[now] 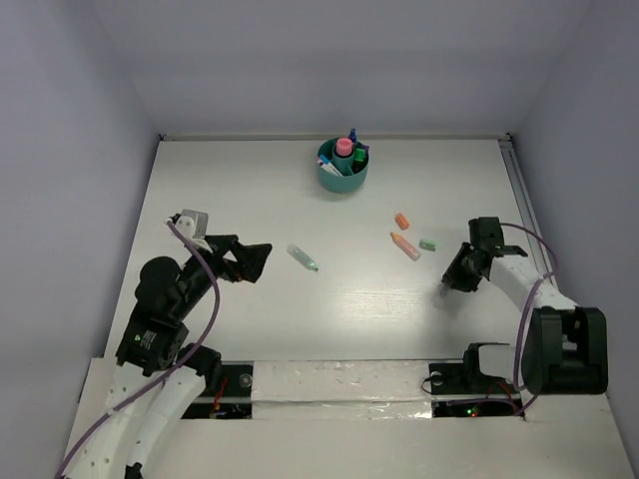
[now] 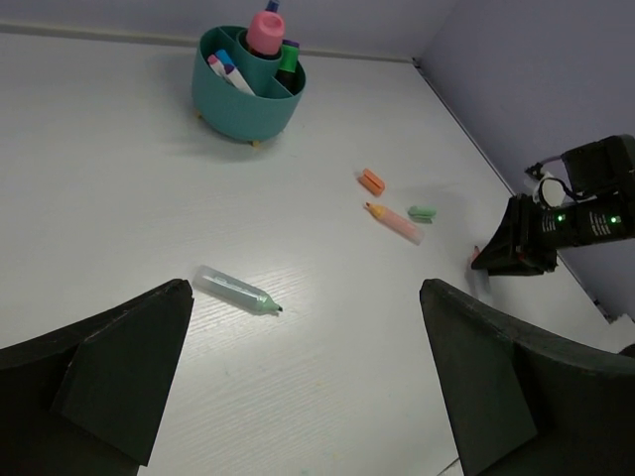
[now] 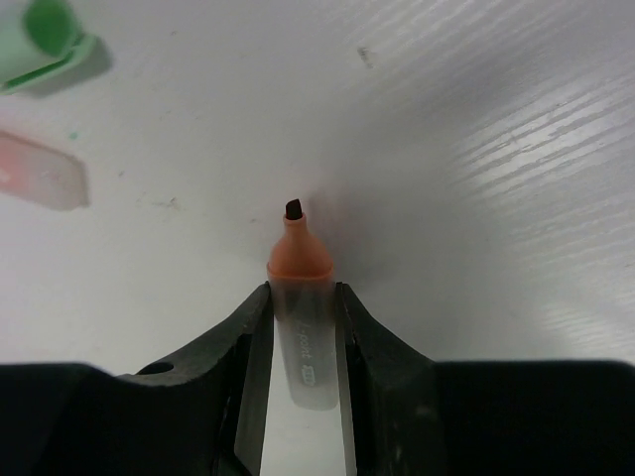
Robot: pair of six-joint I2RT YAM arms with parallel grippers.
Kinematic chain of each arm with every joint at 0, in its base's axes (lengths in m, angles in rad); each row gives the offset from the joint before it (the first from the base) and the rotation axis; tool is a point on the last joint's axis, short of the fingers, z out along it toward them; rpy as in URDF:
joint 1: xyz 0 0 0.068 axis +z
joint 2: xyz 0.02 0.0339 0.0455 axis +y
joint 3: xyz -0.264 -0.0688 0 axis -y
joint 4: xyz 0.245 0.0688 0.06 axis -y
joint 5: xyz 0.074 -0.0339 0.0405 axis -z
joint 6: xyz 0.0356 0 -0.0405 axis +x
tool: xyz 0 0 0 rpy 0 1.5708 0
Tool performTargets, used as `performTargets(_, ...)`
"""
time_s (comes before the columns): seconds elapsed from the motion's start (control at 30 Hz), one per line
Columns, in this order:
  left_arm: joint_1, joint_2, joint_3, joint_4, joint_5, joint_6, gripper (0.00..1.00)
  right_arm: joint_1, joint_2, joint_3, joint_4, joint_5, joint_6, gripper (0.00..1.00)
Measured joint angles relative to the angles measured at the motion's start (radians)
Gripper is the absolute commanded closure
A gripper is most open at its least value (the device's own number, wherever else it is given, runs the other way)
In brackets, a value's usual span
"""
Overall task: Sort the stationery into containers
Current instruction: Pick up the pen from the center of the board.
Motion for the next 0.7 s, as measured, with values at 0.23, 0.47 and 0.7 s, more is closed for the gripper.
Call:
performTargets(0.23, 0.0, 0.135, -0.009, 0.074, 0.17, -0.04, 0.4, 0.112, -0.22, -0.006, 0.012, -0.063, -0.016, 0.97)
performTargets(0.47, -0.039, 0.271, -0.047, 0.2, 0.299, -0.132, 0.53, 0.478, -0.228, 0.114, 0.082, -0.044, 0.02, 0.96)
performTargets(0.7, -0.25, 0.39, -0.054, 0.298, 0.219, -0.202, 0.36, 0.734, -0.063, 0.283, 0.245, 0.02, 0.037, 0.96)
